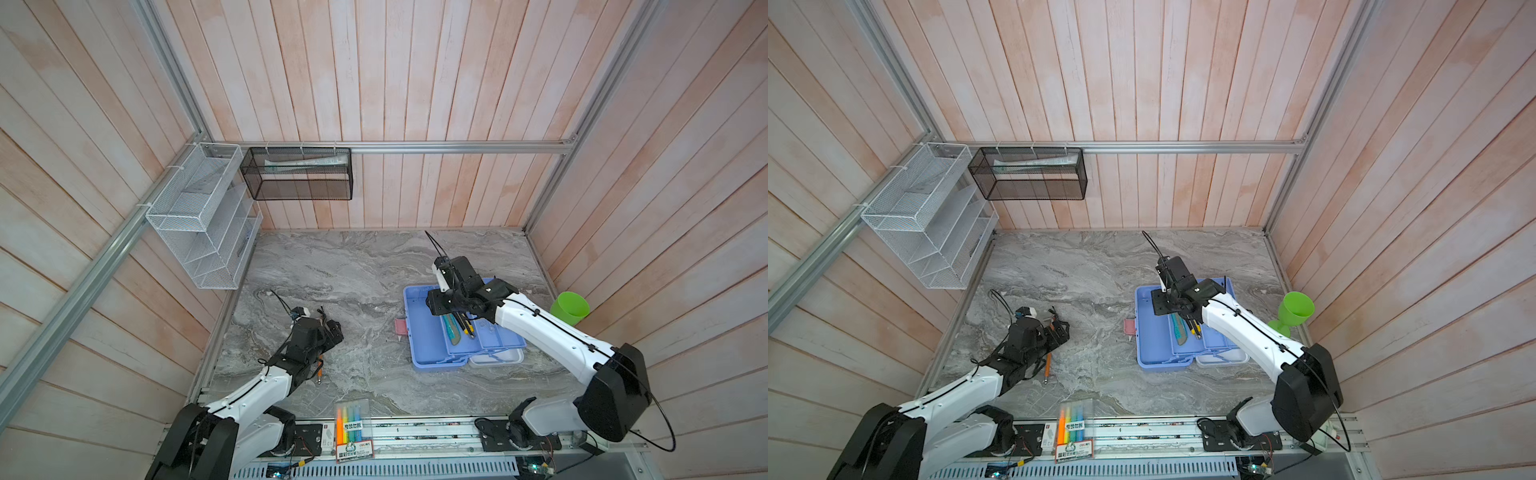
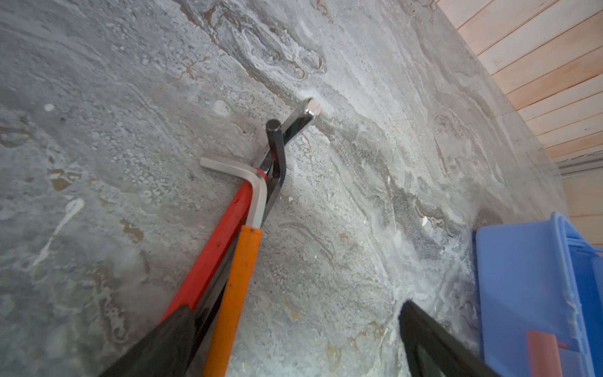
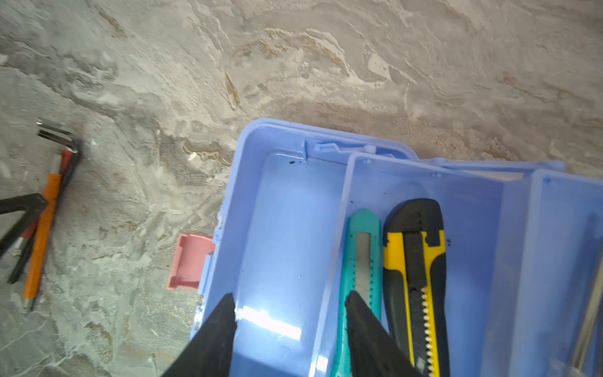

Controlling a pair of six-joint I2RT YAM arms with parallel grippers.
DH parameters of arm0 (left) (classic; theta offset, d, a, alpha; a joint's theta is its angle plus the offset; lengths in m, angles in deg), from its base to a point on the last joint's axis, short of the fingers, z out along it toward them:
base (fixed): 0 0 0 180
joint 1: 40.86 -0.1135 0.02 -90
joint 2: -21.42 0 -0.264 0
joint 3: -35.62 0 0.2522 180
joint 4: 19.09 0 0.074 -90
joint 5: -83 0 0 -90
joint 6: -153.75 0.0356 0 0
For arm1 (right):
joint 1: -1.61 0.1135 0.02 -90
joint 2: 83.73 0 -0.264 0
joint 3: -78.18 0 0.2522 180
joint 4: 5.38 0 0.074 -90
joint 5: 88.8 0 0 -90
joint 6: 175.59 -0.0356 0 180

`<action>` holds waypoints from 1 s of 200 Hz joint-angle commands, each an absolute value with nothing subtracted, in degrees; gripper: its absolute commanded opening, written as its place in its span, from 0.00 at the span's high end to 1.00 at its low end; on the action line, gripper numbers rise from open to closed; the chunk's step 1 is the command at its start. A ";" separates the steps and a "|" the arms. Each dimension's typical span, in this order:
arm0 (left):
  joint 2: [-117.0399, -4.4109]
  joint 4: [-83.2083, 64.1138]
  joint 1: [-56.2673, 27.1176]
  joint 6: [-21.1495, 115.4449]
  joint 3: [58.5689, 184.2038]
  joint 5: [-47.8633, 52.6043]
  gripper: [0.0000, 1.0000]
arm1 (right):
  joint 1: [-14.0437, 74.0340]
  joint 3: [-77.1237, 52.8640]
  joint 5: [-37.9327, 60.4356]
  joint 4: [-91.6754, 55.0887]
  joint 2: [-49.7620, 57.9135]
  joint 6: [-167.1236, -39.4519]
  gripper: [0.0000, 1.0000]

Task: Pack the tool kit
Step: 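Open the right gripper and lift it away from the tray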

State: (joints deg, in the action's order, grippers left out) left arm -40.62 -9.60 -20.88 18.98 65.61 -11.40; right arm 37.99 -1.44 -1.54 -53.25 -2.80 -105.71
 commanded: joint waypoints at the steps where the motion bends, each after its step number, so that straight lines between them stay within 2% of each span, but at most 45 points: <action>1: -39.12 -7.32 -20.73 18.31 65.54 -14.43 0.00 | 38.26 0.29 1.38 -49.79 -4.68 -107.10 0.46; 66: -37.44 -3.56 -20.74 19.81 68.29 -21.89 0.00 | 40.47 2.89 8.41 -44.05 -4.04 -107.52 0.47; 131: -41.84 -4.94 -20.69 17.95 67.29 -18.97 0.00 | 43.53 2.28 10.97 -40.82 -1.81 -107.82 0.46; 156: -41.70 -8.47 -20.41 16.50 65.55 -14.61 0.00 | 43.62 2.70 11.32 -40.17 -1.76 -107.92 0.46; 200: -41.51 -14.15 -13.33 12.22 63.47 -14.31 0.00 | 43.58 2.61 11.29 -39.93 0.40 -106.49 0.46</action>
State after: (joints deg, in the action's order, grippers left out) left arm -41.69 -9.71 -16.85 15.83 65.02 -16.28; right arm 43.37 2.60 10.37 -40.38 -1.79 -107.19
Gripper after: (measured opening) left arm 0.998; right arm 0.539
